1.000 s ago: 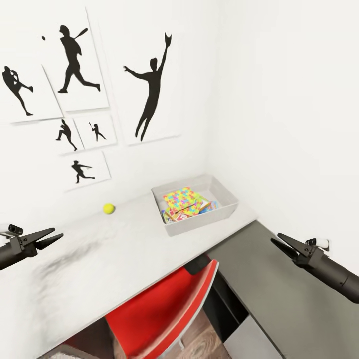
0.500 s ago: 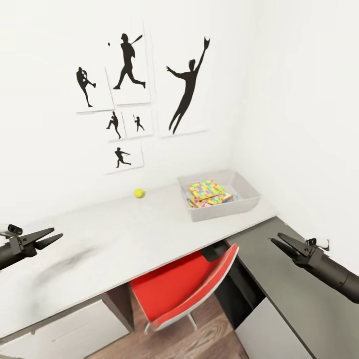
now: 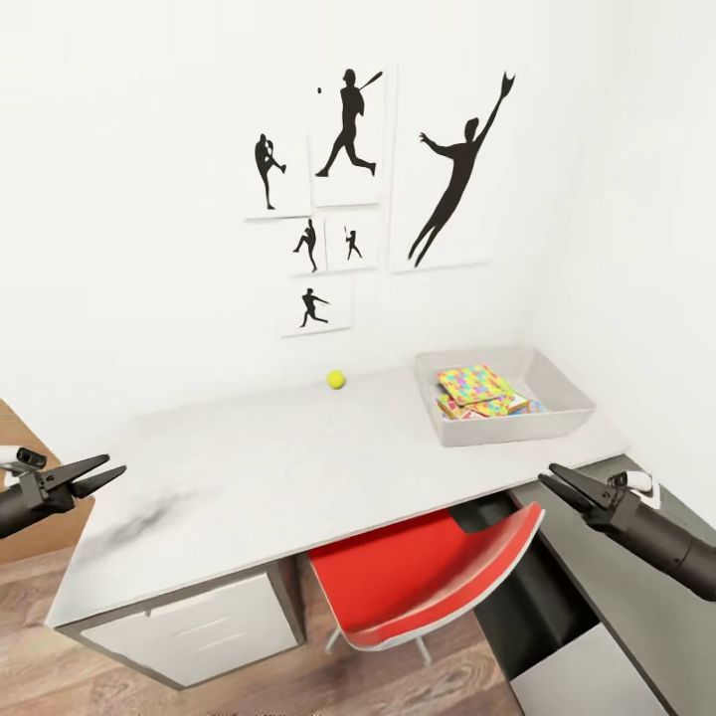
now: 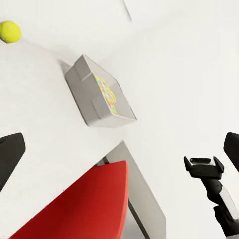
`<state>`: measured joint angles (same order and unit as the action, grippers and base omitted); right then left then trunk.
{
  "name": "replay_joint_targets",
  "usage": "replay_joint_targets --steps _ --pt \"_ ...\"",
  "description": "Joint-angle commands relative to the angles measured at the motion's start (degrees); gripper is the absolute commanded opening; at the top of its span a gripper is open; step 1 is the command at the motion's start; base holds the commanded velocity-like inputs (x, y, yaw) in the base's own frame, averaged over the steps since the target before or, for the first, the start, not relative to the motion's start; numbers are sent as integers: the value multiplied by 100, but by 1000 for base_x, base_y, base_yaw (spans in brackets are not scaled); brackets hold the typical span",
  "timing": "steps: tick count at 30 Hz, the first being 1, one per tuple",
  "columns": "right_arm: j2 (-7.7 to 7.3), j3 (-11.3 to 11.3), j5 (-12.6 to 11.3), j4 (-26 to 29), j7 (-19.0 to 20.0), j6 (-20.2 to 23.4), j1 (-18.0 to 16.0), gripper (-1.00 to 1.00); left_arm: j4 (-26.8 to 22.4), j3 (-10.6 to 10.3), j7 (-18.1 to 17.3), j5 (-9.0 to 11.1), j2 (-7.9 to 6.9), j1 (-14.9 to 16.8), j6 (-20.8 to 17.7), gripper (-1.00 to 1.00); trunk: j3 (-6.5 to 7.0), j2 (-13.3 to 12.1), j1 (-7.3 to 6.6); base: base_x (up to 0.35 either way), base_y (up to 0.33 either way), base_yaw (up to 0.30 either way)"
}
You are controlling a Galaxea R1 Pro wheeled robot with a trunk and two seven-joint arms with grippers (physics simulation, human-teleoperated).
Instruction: Put all the toys in the child's room - the three board games (two on the bed and one on the table), the two jigsaw puzzles on the table, and the tennis ball on the table - inside the toy box on the table in the child's room.
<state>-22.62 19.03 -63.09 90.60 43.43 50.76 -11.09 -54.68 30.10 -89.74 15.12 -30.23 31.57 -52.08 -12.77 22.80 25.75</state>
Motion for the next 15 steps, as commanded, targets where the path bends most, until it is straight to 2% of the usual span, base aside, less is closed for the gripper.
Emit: replay_joint_targets --steps 1,2,3,5,6,7,9,11,12,13,15 --pt "-30 8 -6 4 -104 138 -103 100 1 -4 -26 -9 8 7 -59 100 -11 11 3 -1 7 292" --pt "-41 7 -7 6 -187 218 -205 100 1 -5 -26 -9 12 7 -59 100 -11 11 3 -1 5 292" --pt "-48 6 -11 4 -413 417 -471 100 0 -10 -26 -9 20 7 -58 100 -12 11 3 0 3 292" --pt "-35 -1 -17 3 -726 602 -785 100 -3 -15 -26 -9 25 7 -58 100 -14 11 3 0 2 292" --pt "-21 -43 -36 -5 -1356 772 -1258 100 -5 -23 -26 -9 30 7 -57 100 -16 11 3 0 1 292" --pt "-18 -93 -45 -7 -1592 808 -1412 100 -6 -22 -26 -9 31 7 -57 100 -18 11 3 0 1 292" --pt "-10 -477 -83 -43 -2543 896 -2053 100 -7 -19 -26 -9 33 7 -57 100 -23 11 3 0 0 292" --pt "-4 -1022 -116 -184 -3375 924 -2728 100 -7 -15 -26 -9 34 7 -57 100 -29 11 3 0 0 292" --pt "4 -1302 -125 -301 -3724 924 -3051 100 -7 -14 -26 -12 34 7 -57 100 -31 11 3 0 0 291" --pt "11 -1436 -128 -367 -3883 924 -3203 100 -7 -14 -26 -13 33 7 -57 100 -34 11 3 0 0 291" --pt "89 -1863 -136 -740 -4427 924 -3770 100 -7 -13 -26 -16 34 7 -57 100 -40 11 3 9 0 289"
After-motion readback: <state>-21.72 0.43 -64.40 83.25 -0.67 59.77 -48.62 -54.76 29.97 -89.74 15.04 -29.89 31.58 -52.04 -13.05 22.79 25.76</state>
